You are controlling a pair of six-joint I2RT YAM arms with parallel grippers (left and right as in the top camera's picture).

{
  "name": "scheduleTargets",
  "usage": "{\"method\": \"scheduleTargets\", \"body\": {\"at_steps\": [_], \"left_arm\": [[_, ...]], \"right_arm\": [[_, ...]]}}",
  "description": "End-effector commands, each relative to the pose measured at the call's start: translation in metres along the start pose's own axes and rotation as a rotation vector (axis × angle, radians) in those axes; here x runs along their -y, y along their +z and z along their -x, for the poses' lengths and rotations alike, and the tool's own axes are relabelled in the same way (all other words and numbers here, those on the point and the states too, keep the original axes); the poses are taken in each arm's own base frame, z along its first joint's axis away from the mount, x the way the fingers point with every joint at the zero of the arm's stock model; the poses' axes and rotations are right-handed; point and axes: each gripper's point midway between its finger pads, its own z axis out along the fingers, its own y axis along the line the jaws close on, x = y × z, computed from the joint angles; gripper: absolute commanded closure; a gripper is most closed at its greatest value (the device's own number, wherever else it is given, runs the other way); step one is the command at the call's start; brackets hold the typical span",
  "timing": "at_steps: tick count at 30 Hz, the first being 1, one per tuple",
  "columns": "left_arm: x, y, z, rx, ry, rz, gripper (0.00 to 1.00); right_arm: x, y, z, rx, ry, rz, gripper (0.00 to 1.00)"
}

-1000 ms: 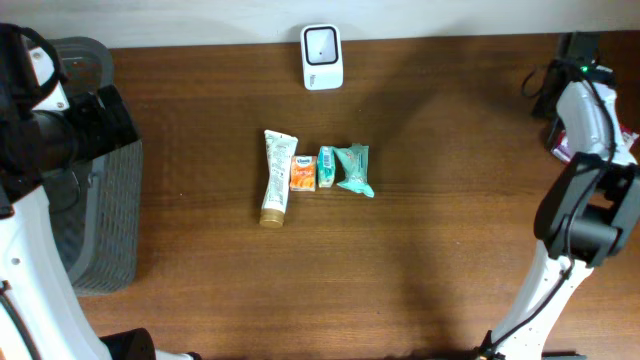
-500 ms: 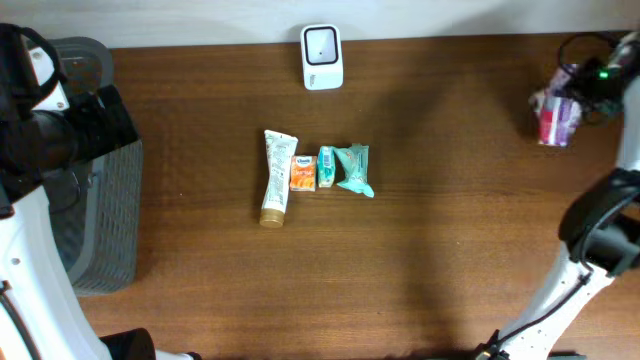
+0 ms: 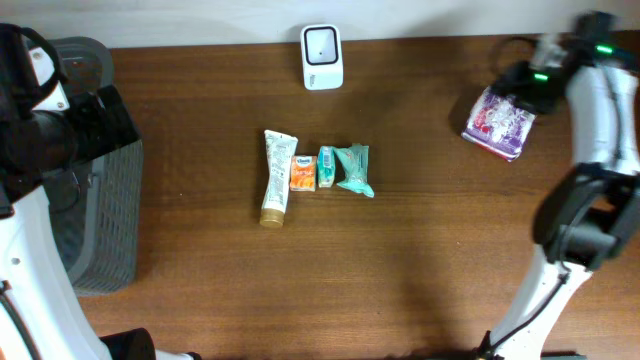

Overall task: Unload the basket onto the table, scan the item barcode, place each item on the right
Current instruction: 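Set the pink pack down at the right edge and open the right gripper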

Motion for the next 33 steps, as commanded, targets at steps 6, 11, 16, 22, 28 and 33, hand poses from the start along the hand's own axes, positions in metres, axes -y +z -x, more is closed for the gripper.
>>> {"method": "scheduleTargets", "body": {"at_steps": [6,11,16,22,28,33], "left_arm": [[-0.002,-0.002,0.0,0.007,0.009,0.005,0.01],[-0.002,-0.002,0.0,0.007,0.009,0.005,0.01],[-0.002,-0.002,0.0,0.007,0.009,0.005,0.01],[-0.002,-0.002,0.0,0.007,0.009,0.005,0.01],[-0.002,-0.002,0.0,0.007,0.009,0.005,0.01],[-0.002,-0.002,0.0,0.007,0.009,0.005,0.01]], "right_arm": [[-0.017,0.054,-0.001,0.181,-0.309,-0.885,0.19],[0.038,0.089,-0.021,0.037,-0.27,-0.915,0.56],[0.025,0.073,-0.026,-0.06,-0.18,-0.64,0.96],[-0.129,-0.023,-0.036,-0.182,-0.149,0.525,0.96],[-0.066,0.006,-0.072,-0.3,0.001,0.559,0.96],[0.066,-0.028,-0.041,-0.192,0.234,0.227,0.48]]}}
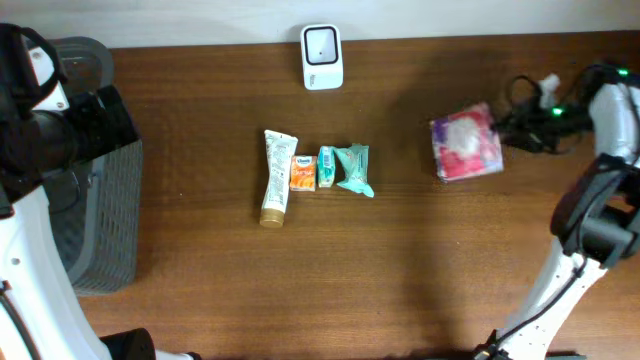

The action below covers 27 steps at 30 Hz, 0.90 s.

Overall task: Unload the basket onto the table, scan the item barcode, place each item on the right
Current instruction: 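Set the pink pack down at the right edge and open the right gripper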

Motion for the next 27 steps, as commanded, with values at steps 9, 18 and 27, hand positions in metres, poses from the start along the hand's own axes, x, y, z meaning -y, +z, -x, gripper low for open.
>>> {"method": "scheduleTargets", "body": {"at_steps": [9,18,27], "left_arm": [[-0.002,-0.002,0.0,0.006,0.009,0.005,0.01],[-0.002,-0.002,0.0,0.006,0.009,0.005,0.01],[-0.002,-0.002,0.0,0.006,0.009,0.005,0.01]], "right_arm": [[0.007,0.023,-0.01,-0.096,-0.263,-0.18,0.13],[0.001,0.02,0.011,0.023,-0.042,-0.017,0.96],[0.223,-0.202,0.039,0.612,0.922,-0.018,0.96]]}}
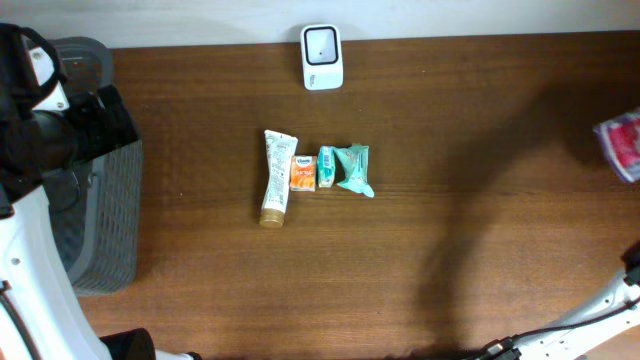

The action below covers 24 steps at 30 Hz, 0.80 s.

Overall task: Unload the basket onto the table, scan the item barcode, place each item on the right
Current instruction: 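Set the pink pack down at the right edge and open the right gripper, then reach the right gripper to the green wipes pack and grasp it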

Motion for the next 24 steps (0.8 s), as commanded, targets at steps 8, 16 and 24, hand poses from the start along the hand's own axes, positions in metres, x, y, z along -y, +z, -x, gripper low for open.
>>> {"method": "scheduleTargets", "body": {"at_steps": [8,16,24], "left_arm": [[-0.002,-0.002,0.0,0.007,0.009,0.005,0.01],[-0.002,-0.002,0.0,0.007,0.009,0.005,0.01],[-0.002,-0.002,0.0,0.007,0.009,0.005,0.01]], "right_arm": [[-0.034,0.001,-0.006,0.008,-0.133,0.074,0.09],[-0.124,-0.074,-0.127,-0.084,-0.495,0.12,0.06],[-0.129,0.056,-0.381,-0.572,-1.154,-0.056,0.31]]}}
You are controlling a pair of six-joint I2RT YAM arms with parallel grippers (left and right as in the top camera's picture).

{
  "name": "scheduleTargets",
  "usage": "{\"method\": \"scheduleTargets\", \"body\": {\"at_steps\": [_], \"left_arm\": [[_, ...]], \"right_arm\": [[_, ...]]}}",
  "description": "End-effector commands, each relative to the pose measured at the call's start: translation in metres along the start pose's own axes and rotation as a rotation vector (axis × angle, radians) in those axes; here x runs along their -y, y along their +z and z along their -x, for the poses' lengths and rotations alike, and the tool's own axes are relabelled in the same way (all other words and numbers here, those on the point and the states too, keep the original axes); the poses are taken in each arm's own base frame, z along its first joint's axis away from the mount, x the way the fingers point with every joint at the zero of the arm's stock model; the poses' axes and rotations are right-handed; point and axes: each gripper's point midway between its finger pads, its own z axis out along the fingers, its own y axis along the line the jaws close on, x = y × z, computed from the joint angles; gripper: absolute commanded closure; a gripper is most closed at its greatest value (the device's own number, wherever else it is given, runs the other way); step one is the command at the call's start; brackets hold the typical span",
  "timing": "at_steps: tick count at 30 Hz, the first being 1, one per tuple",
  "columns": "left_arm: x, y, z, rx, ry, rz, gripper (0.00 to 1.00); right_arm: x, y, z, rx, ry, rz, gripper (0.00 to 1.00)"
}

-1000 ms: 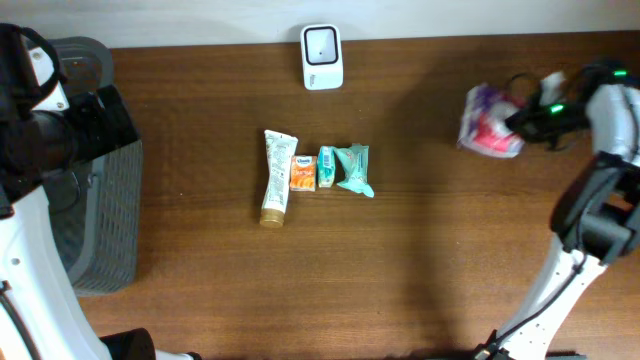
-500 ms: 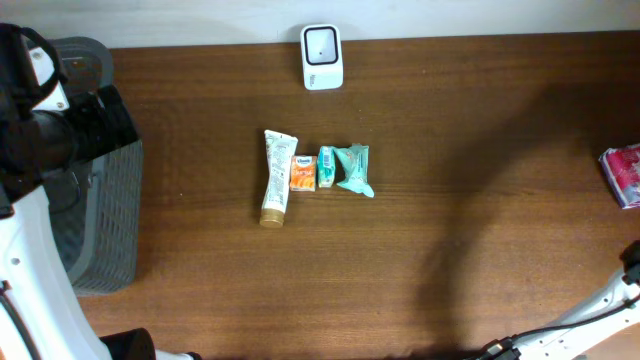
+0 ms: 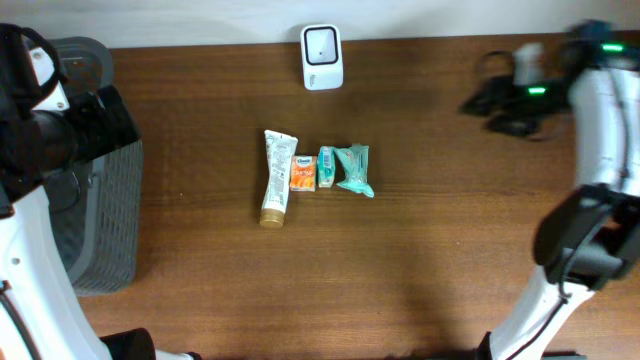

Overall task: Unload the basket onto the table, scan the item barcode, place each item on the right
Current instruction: 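Reach the right gripper to the green wipes pack and grasp it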

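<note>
Four items lie in a row at the table's middle: a white tube (image 3: pixel 275 177), an orange box (image 3: pixel 302 172), a small teal box (image 3: pixel 326 167) and a teal packet (image 3: pixel 354 169). The white barcode scanner (image 3: pixel 322 43) stands at the far edge. My right gripper (image 3: pixel 487 101) is a dark blur at the upper right, well right of the scanner, and I see nothing in it. No pink packet shows anywhere. My left arm (image 3: pixel 55 135) hangs over the basket at the left, with its fingers not made out.
A grey basket (image 3: pixel 95 240) stands at the left edge, partly under the left arm. The right arm's white links (image 3: pixel 600 120) run down the right side to its base near the front right corner.
The pink packet that showed at the right edge is gone from view. The right arm, then almost out of frame, now reaches in at the upper right with a dark blurred gripper.
The right gripper first held a pink packet at the upper right. Then the packet was further left and lower over the table, then at the far right edge. Now it is out of sight. The four items, the scanner and the left arm have not moved.
</note>
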Motion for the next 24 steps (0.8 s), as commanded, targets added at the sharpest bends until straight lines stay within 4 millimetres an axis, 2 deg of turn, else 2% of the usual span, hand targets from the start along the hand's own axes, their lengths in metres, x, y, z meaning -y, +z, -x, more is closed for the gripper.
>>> {"method": "scheduleTargets", "body": {"at_steps": [1,3,5,6,7,8,9,10,13,18,20,22,24], "left_arm": [[-0.002,-0.002,0.001,0.008,0.009,0.005,0.01],[-0.002,-0.002,0.001,0.008,0.009,0.004,0.01],[-0.002,-0.002,0.001,0.008,0.009,0.004,0.01],[-0.002,-0.002,0.001,0.008,0.009,0.004,0.01],[-0.002,-0.002,0.001,0.008,0.009,0.004,0.01],[-0.002,-0.002,0.001,0.008,0.009,0.004,0.01],[-0.002,-0.002,0.001,0.008,0.009,0.004,0.01],[-0.002,-0.002,0.001,0.008,0.009,0.004,0.01],[-0.002,-0.002,0.001,0.008,0.009,0.004,0.01],[-0.002,-0.002,0.001,0.008,0.009,0.004,0.01],[-0.002,-0.002,0.001,0.008,0.009,0.004,0.01],[-0.002,-0.002,0.001,0.008,0.009,0.004,0.01],[-0.002,-0.002,0.001,0.008,0.009,0.004,0.01]], "right_arm": [[-0.025,0.063,-0.014,-0.076,-0.15,-0.129,0.3],[-0.042,0.106,-0.023,-0.07,-0.105,-0.216,0.24],[-0.07,0.142,-0.04,-0.094,-0.188,-0.196,0.24],[-0.077,0.156,-0.05,-0.11,-0.229,-0.218,0.25],[-0.079,0.165,-0.057,-0.119,-0.263,-0.268,0.31],[-0.076,0.172,-0.061,-0.11,-0.255,-0.342,0.33],[-0.076,0.175,-0.063,-0.102,-0.247,-0.38,0.35],[-0.085,0.18,-0.071,-0.113,-0.271,-0.378,0.43],[-0.088,0.189,-0.078,-0.133,-0.288,-0.381,0.45],[-0.064,0.217,-0.089,-0.206,-0.249,-0.421,0.51],[-0.057,0.224,-0.093,-0.226,-0.241,-0.431,0.69],[-0.056,0.225,-0.095,-0.236,-0.238,-0.434,0.96],[-0.06,0.219,-0.098,-0.258,-0.224,-0.418,0.96]]}}
